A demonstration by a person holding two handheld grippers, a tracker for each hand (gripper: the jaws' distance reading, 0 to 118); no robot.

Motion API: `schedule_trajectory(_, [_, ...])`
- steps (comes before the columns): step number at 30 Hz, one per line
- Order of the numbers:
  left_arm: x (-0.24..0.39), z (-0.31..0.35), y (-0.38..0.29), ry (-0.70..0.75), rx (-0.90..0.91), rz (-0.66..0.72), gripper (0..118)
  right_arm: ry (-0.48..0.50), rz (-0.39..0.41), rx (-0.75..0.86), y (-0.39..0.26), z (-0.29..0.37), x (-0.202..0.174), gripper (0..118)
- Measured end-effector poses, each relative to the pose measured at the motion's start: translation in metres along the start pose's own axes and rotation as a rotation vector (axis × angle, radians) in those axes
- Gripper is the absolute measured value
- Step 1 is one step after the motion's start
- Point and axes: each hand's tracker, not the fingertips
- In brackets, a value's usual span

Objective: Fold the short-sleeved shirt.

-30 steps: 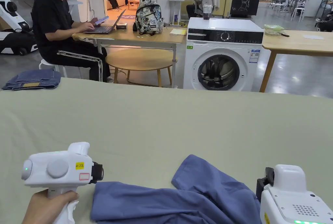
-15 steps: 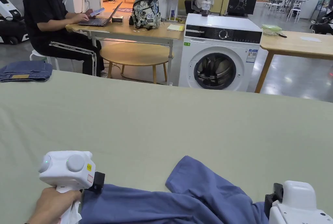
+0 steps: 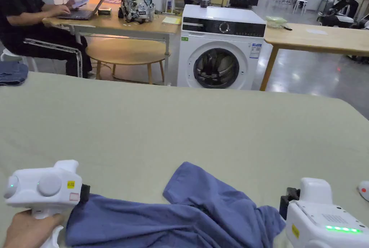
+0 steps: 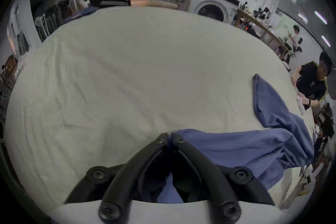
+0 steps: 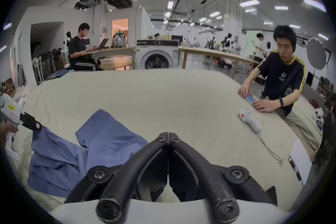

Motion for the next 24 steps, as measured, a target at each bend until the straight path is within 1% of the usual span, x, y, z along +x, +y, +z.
schedule_trajectory(1, [0.004,0.010,-0.003,-0.010,0.014,-0.010,0,0.026,-0.013,-0.044,0.004,-0.009,0.007,0])
schedule_trajectory(2, [0.006,0.016,-0.004,-0.017,0.027,-0.011,0,0.046,-0.015,-0.086,0.007,-0.017,0.012,3])
schedule_trajectory(3, [0.007,0.022,-0.006,-0.023,0.040,-0.014,0,0.053,-0.021,-0.122,0.009,-0.025,0.017,11])
schedule_trajectory(4, [0.010,0.029,-0.008,-0.026,0.049,-0.019,0,0.045,-0.014,-0.152,0.009,-0.037,0.021,23])
schedule_trajectory(5, [0.011,0.029,-0.008,-0.026,0.061,-0.025,0,0.049,-0.001,-0.195,0.010,-0.048,0.024,43])
schedule_trajectory(6, [0.013,0.033,-0.010,-0.031,0.065,-0.035,0,0.056,0.003,-0.225,0.010,-0.057,0.027,54])
schedule_trajectory(7, [0.017,0.038,-0.012,-0.030,0.072,-0.047,0,0.057,0.018,-0.274,0.008,-0.073,0.031,62])
schedule_trajectory(8, [0.019,0.040,-0.014,-0.028,0.076,-0.050,0,0.061,0.022,-0.304,0.006,-0.082,0.032,64])
schedule_trajectory(10, [0.023,0.045,-0.017,-0.031,0.087,-0.055,0,0.076,0.015,-0.367,0.003,-0.102,0.034,64])
schedule_trajectory(12, [0.025,0.049,-0.020,-0.030,0.096,-0.053,0,0.087,-0.022,-0.419,-0.002,-0.118,0.036,65])
schedule_trajectory(14, [0.026,0.049,-0.022,-0.029,0.100,-0.054,0,0.091,-0.038,-0.481,-0.007,-0.135,0.035,64])
schedule_trajectory(15, [0.027,0.050,-0.024,-0.029,0.098,-0.057,0,0.096,-0.048,-0.510,-0.011,-0.142,0.034,62])
schedule_trajectory(16, [0.029,0.051,-0.025,-0.021,0.099,-0.063,0,0.121,-0.060,-0.537,-0.015,-0.147,0.033,52])
schedule_trajectory(17, [0.028,0.049,-0.025,-0.013,0.099,-0.068,0,0.143,-0.071,-0.565,-0.019,-0.151,0.032,32])
schedule_trajectory(18, [0.028,0.049,-0.026,-0.011,0.097,-0.070,0,0.135,-0.061,-0.558,-0.022,-0.151,0.029,28])
schedule_trajectory(19, [0.028,0.049,-0.026,-0.011,0.096,-0.069,0,0.102,-0.038,-0.533,-0.022,-0.148,0.026,26])
schedule_trajectory(20, [0.028,0.050,-0.026,-0.013,0.095,-0.066,0,0.107,-0.021,-0.520,-0.024,-0.145,0.022,12])
schedule_trajectory(21, [0.029,0.050,-0.027,-0.013,0.095,-0.066,0,0.112,-0.008,-0.524,-0.025,-0.144,0.021,5])
schedule_trajectory(24, [0.032,0.051,-0.026,-0.006,0.096,-0.075,0,0.112,-0.013,-0.516,-0.022,-0.136,0.021,4])
